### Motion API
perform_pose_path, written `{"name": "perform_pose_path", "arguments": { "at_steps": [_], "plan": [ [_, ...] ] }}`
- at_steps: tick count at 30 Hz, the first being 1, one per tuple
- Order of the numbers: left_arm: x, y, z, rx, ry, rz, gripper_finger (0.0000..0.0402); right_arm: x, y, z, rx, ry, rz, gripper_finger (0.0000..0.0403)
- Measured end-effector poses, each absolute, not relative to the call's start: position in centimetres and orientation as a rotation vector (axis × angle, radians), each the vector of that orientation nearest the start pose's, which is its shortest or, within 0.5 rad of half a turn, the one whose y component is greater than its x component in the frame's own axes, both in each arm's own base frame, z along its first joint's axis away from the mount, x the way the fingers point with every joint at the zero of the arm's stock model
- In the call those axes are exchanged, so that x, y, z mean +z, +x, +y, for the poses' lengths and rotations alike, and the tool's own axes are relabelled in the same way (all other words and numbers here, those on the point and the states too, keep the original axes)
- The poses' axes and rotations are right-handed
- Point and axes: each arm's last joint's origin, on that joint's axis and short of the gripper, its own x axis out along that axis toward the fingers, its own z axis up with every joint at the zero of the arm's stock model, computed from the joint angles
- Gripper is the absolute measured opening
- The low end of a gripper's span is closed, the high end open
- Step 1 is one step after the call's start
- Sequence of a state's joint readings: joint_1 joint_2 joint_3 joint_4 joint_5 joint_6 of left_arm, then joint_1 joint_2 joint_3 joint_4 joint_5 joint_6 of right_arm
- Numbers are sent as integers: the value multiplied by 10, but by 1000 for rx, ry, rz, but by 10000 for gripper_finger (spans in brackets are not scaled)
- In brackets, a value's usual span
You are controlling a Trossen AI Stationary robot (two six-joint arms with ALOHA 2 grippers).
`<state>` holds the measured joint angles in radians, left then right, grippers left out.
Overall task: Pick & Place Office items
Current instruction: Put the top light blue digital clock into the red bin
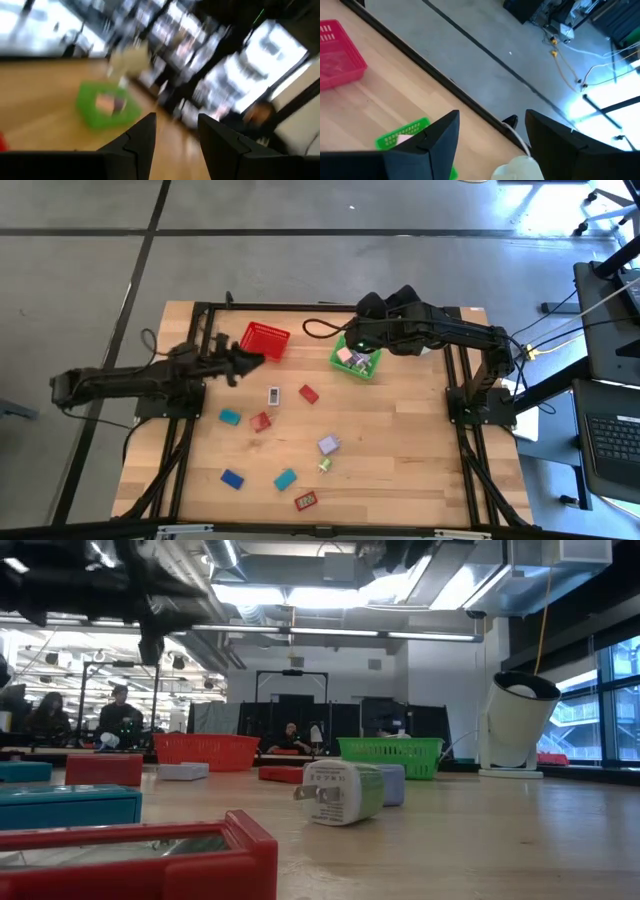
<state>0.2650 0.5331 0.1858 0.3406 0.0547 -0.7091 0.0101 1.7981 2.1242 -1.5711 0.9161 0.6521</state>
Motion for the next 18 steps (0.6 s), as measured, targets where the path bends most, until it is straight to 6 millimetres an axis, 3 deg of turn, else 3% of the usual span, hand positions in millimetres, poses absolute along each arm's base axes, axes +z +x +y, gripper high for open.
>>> {"name": "perform_pose_path", "arguments": {
  "at_steps": [3,9,18],
  "plan": [
    [210,148,34,173,-675,116,141,415,320,-19,-1085,-1,823,228],
    [228,166,27,1,-484,418,141,414,320,-19,-1078,11,827,228],
    [246,162,18,-85,-313,718,142,414,320,-19,-1052,26,847,228]
  ]
}}
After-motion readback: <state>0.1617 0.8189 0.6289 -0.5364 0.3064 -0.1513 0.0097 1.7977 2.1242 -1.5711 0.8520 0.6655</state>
